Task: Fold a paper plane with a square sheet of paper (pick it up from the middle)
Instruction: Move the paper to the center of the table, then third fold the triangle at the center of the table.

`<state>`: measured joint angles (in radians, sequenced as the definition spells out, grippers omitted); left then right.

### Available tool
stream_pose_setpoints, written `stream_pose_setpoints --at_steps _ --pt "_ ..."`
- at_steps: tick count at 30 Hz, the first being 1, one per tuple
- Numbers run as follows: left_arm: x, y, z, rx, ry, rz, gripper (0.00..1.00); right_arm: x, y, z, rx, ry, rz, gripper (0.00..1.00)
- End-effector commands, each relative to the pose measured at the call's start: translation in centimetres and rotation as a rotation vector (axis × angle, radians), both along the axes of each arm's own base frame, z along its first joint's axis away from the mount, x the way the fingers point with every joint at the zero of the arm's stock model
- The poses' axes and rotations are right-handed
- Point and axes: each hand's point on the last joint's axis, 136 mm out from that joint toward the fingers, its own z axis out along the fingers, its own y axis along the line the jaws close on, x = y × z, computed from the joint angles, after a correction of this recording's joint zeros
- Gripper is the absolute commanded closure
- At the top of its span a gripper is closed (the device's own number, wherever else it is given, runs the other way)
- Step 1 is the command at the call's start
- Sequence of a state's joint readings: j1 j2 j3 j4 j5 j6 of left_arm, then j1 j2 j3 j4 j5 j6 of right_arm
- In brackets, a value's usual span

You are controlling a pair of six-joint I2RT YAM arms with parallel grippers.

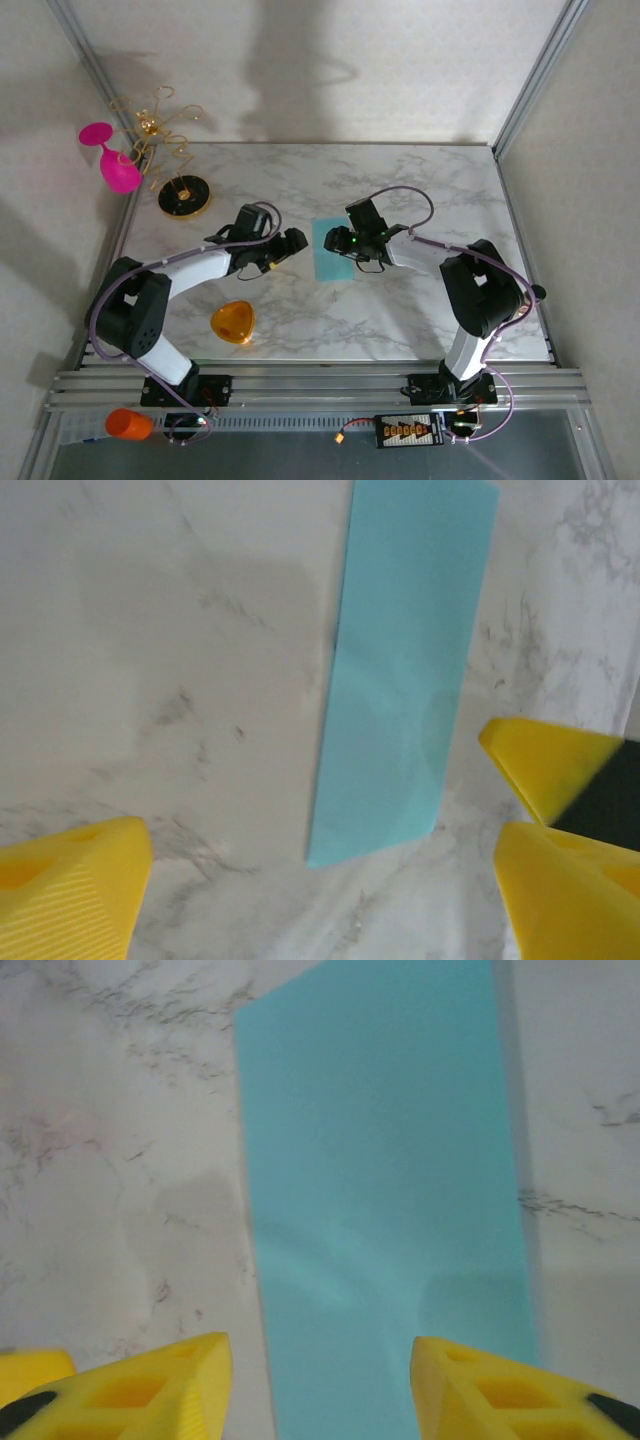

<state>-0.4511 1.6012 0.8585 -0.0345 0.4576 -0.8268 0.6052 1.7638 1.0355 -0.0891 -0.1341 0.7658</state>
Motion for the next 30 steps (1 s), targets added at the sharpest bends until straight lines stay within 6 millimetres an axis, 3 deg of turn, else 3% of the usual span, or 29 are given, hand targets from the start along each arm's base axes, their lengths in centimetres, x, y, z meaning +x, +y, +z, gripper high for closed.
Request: stream_pose_setpoints --at_steps 1,8,15,22,30 --pt "0.0 -2.0 0.1 -0.059 0.052 0.032 0.16 0.1 -0.7 -2.0 0.0 0.06 -0.07 0.5" --pt "-1.4 -5.4 -1.1 -0.094 0.108 0.006 0.3 -0.8 -1.7 -4.8 -0.032 0.136 -0.1 0.5" --pt "-1.9 -6.5 -2.5 -0.074 0.14 -0.019 0.53 -2.2 -2.9 -7.1 -0.064 0.21 -0.133 0.51" --pt "-2.0 -6.5 -3.7 -0.048 0.159 -0.029 0.62 -2.5 -3.1 -7.4 -0.068 0.223 -0.13 0.53" --pt "-1.9 -6.2 -4.6 -0.001 0.164 -0.028 0.62 -2.2 -2.9 -7.3 -0.065 0.218 -0.125 0.53"
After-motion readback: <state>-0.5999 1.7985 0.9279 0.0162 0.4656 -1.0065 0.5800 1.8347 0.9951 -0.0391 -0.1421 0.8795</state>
